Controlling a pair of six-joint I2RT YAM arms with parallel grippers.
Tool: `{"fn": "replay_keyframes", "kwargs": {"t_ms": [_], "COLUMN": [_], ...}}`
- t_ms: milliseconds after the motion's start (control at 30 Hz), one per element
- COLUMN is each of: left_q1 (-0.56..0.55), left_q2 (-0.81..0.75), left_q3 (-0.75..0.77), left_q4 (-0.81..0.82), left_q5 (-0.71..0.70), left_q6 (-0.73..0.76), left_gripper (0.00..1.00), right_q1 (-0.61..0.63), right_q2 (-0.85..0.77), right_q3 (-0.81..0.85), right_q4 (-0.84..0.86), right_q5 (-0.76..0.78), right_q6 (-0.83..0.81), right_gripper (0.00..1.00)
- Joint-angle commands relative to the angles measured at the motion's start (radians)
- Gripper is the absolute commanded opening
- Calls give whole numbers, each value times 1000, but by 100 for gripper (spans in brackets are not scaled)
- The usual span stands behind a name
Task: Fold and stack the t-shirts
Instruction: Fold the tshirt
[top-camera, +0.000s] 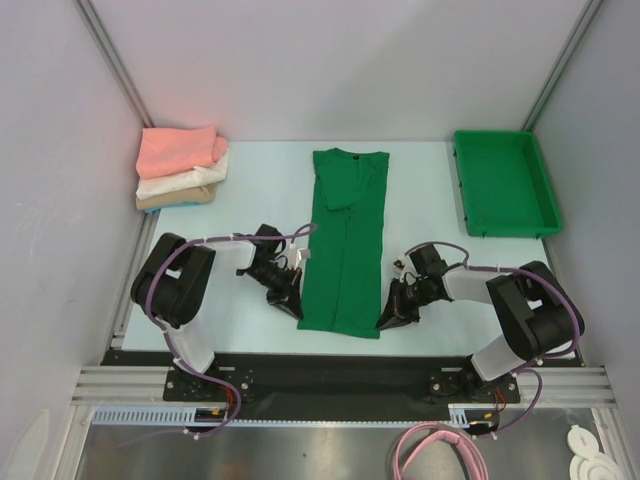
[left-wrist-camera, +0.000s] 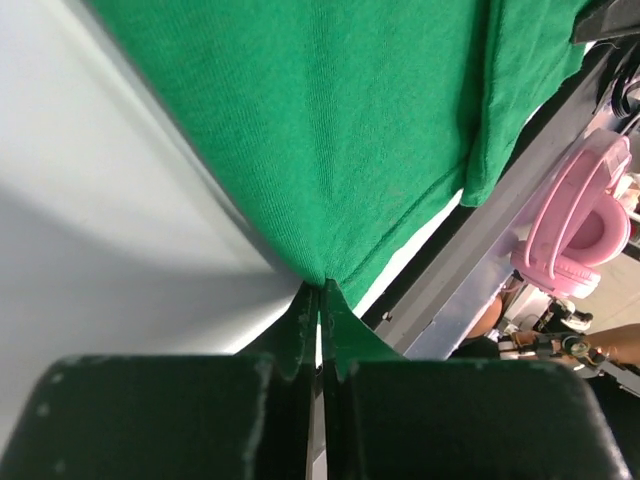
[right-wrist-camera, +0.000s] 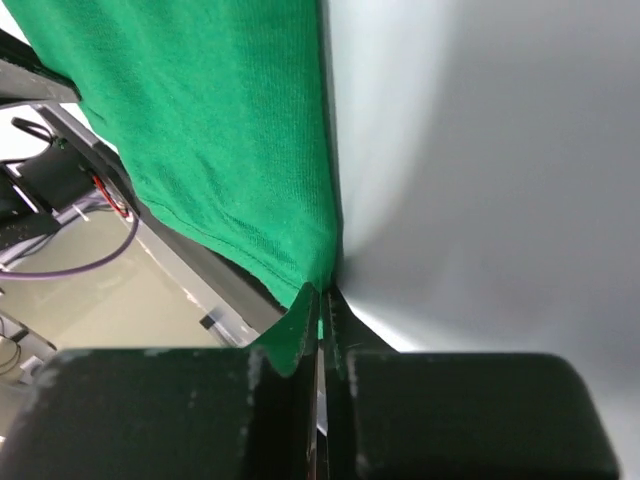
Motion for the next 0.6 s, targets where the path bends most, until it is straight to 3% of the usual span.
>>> {"fn": "replay_keyframes", "kwargs": {"t_ms": [0, 367, 567], "left_q1": [-5, 75, 80], "left_q2": [-33, -149, -101], "left_q3": [1, 125, 258], "left_q4": [20, -92, -155], "left_q5": [54, 92, 97], "left_q6": [38, 143, 195], "left_gripper": [0, 0, 0], "right_q1": [0, -135, -155], "right_q2": [-18, -224, -297], "right_q3": [26, 95, 163], "right_q4": [19, -22, -25], "right_q5": [60, -15, -13], "right_q6": [-52, -155, -287], "right_gripper": [0, 0, 0]}}
